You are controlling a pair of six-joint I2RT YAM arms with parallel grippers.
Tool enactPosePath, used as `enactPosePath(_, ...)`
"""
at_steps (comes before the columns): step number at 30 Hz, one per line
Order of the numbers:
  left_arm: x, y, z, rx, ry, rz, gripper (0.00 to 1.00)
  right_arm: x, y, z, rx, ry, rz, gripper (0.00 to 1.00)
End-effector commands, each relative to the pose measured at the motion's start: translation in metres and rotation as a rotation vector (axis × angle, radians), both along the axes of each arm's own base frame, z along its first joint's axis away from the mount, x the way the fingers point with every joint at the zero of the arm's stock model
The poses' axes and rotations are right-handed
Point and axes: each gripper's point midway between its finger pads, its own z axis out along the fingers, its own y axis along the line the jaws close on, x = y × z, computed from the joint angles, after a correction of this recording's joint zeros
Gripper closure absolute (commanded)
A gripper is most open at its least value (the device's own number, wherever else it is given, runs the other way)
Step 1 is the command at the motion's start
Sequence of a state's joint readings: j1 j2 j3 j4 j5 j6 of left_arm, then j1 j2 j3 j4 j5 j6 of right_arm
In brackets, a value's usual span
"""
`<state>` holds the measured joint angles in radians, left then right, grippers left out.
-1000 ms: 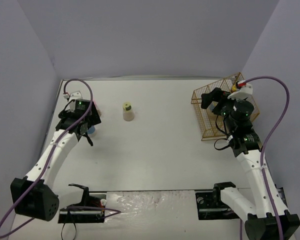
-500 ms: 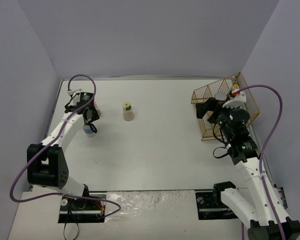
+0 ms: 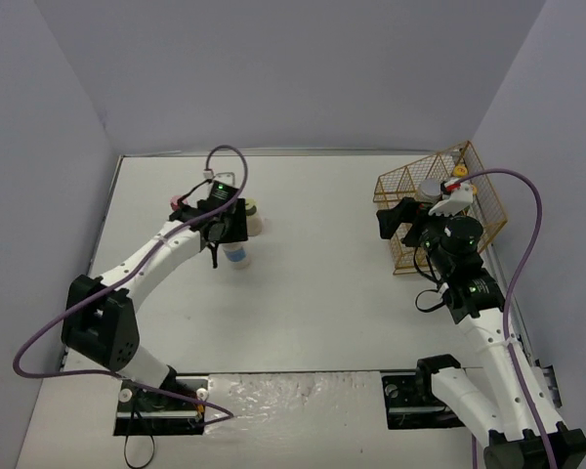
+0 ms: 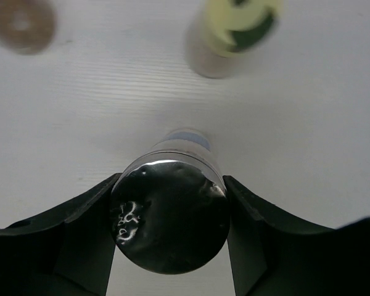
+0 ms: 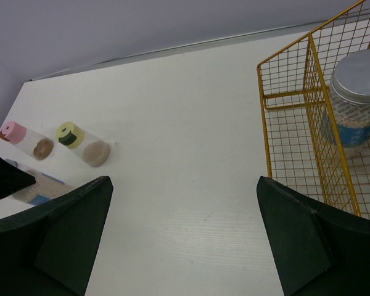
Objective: Organize the condiment bottles
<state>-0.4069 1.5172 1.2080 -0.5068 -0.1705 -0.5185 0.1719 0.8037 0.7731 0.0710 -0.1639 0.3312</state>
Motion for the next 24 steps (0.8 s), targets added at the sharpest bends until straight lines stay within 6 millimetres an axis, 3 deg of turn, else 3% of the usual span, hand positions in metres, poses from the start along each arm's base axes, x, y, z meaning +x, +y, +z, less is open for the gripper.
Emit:
enactPosePath(1, 0.0, -0.101, 0.059, -0.089, -0.15, -0.285, 0.81, 0.002, 0.01, 0.015, -0.008, -0.077, 0.054, 0.0)
enactPosePath(7, -0.004, -0.167, 0.06, -0.047, -0.146, -0.437, 0.75, 0.001, 0.01, 0.008, -0.021, -0.063, 0.055, 0.0)
enactPosePath(12, -0.005, -0.196, 0.043, -0.023, -0.111, -0.498, 0.62, 0.002, 0.01, 0.003, -0.029, -0.055, 0.053, 0.0)
enactPosePath(16, -0.006, -0.206, 0.029, -0.027, -0.075, -0.516, 0.46, 0.001, 0.009, 0.001, -0.039, -0.051, 0.052, 0.0)
enactPosePath(18, -0.006, -0.207, 0.029, -0.022, -0.074, -0.516, 0.26, 0.001, 0.009, 0.001, -0.046, -0.051, 0.052, 0.0)
enactPosePath(19, -0.007, -0.207, 0.03, -0.02, -0.072, -0.515, 0.21, 0.001, 0.009, 0.001, -0.05, -0.051, 0.052, 0.0)
enactPosePath(24, -0.007, -0.201, 0.063, -0.043, -0.131, -0.495, 0.05, -0.001, 0.009, 0.007, -0.076, -0.061, 0.061, 0.0)
